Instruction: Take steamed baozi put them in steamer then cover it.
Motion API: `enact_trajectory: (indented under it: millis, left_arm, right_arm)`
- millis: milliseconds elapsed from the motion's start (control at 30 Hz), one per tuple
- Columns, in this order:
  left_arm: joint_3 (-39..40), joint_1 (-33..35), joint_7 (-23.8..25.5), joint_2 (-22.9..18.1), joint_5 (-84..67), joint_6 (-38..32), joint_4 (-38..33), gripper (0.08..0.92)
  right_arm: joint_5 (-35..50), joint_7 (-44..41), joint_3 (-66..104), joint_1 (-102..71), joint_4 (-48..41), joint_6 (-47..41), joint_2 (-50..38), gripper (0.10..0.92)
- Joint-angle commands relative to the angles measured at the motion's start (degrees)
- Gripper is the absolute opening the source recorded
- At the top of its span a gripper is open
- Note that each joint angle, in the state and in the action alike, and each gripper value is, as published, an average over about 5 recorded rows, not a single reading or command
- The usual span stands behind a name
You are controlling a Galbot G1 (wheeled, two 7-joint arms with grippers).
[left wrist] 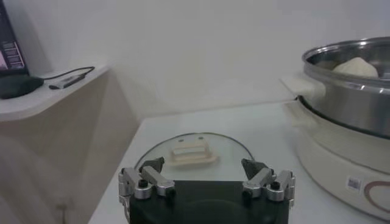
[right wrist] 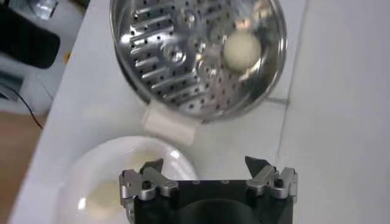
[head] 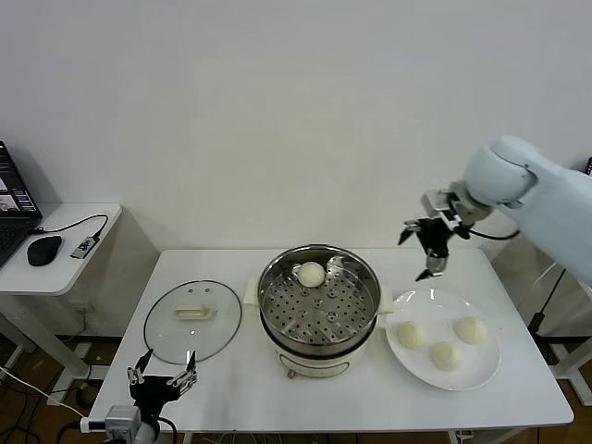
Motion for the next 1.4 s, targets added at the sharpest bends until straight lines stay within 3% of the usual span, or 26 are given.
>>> enact_trajectory:
  millis: [33,833,1400]
  left_arm:
    - [0.1,0.1,0.1,0.0,0.1,0.1,-0.3,0.823]
    - [-0.1,-1.6,0.3,0.5,0.9,0.0,5.1,0.823]
    - [0.1,-1.7,0.5,0.1,1.4,0.0,5.5,0.823]
  right_arm:
    - [-4.7,0.9,3.9,-10.2,3.2,-7.2,-5.4,0.823]
    - [-12.2,11.6,13.4,-30.1,-12.0,-2.9,9.3,0.823]
    - [-14.6,10.8,14.3,-32.4,-12.9,-2.7,9.6,0.823]
